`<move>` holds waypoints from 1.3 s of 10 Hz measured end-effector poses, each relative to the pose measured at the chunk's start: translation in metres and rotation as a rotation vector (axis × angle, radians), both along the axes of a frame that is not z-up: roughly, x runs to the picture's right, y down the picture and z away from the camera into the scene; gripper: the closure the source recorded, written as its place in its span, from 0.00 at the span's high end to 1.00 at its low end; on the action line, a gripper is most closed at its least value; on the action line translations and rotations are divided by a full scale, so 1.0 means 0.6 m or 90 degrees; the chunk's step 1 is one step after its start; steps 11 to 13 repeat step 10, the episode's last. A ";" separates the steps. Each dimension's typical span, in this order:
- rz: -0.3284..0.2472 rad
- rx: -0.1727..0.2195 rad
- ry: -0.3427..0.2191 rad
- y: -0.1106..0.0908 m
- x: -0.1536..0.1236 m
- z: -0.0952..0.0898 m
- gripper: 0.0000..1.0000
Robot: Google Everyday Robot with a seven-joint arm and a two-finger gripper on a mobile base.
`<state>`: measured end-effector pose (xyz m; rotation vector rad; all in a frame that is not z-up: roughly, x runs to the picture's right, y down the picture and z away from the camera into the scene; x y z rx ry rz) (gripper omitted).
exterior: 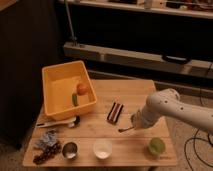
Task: Place fork in plastic cup
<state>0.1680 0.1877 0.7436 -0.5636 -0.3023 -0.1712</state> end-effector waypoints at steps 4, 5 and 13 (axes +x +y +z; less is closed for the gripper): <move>0.024 0.003 0.009 -0.016 0.024 -0.037 0.00; 0.031 -0.004 0.011 -0.013 0.027 -0.044 0.00; 0.055 -0.022 0.018 0.008 0.017 -0.076 0.00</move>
